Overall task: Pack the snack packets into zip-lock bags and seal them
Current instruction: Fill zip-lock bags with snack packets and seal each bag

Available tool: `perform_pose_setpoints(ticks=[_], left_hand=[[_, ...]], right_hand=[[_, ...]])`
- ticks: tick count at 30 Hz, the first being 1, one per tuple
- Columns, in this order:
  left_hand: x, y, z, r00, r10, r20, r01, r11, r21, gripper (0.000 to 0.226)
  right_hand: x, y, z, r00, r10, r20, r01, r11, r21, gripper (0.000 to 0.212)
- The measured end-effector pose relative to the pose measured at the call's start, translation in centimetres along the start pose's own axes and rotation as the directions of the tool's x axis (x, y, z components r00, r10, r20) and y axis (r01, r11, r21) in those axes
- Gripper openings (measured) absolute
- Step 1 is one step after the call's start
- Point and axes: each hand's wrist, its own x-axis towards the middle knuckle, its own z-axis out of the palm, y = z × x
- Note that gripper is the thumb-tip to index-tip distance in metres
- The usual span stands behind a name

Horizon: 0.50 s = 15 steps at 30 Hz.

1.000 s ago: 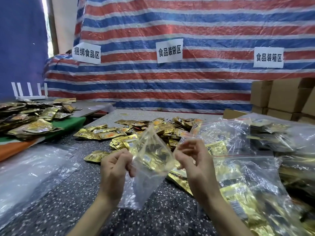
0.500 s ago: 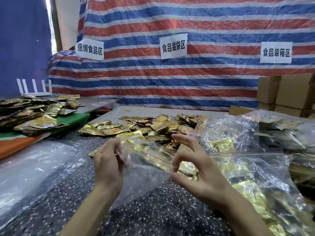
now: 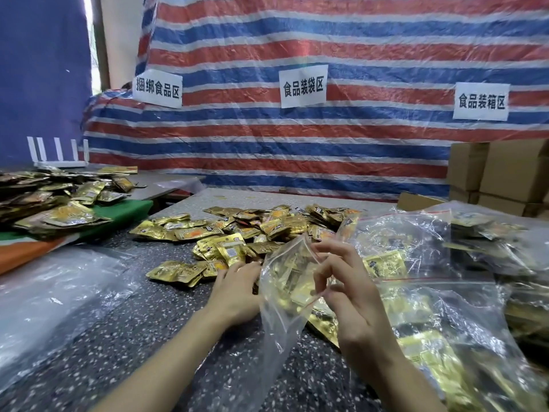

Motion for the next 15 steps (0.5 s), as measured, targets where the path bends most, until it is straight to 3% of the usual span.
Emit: perform_pose_setpoints(ticks=[5,9,15], left_hand=[[0.7,-2.1,2.0,0.978,0.113,-0.174,-0.071,0.970,0.231,0.057],[0.4,-2.9,2.0,0.963,0.143,-0.230,-0.048,0.926,0.375,0.055],[0.0,-2.2,1.4,0.917,0.221,-0.332,-0.112,0.942,0.317,0.039]], right_hand=[[0.3,0.2,0.0,1.000,0.010,-0.011,-0.011,0.999,-0.045,0.018],[0.2,0.5,-0.1,0.999,0.033,-0.012,-0.033,0.999,-0.014,0.015],[0.2,0.2,0.0,0.999,0.035,-0.020,-0.036,0.999,-0.020,0.017]])
